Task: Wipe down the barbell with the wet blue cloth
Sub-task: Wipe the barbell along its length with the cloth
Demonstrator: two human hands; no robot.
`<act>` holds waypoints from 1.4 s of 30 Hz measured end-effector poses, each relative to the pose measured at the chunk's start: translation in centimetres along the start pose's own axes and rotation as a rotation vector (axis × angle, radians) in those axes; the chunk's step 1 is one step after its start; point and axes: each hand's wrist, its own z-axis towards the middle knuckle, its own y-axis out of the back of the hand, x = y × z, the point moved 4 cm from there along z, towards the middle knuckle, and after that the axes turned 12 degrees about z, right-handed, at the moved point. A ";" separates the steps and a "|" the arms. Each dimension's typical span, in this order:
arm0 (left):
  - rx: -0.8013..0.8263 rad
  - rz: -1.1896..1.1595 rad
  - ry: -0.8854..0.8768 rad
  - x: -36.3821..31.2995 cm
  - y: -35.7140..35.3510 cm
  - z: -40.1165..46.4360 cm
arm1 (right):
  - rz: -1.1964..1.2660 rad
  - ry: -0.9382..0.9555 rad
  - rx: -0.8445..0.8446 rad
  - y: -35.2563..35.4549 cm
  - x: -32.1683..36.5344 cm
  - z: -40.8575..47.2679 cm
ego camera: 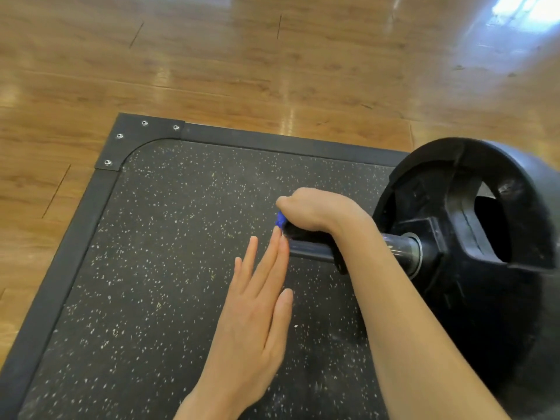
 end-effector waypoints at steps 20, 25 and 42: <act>-0.007 0.129 -0.194 -1.9 -0.2 0.3 | 0.053 0.422 -0.969 -7.2 -8.9 -8.9; 0.033 0.182 -0.213 -2.9 -0.3 0.8 | 0.059 0.361 -1.026 -7.3 -10.6 -9.6; 0.136 0.366 -0.203 -5.0 -0.9 -0.8 | 0.115 0.385 -1.072 -10.7 -12.1 -12.4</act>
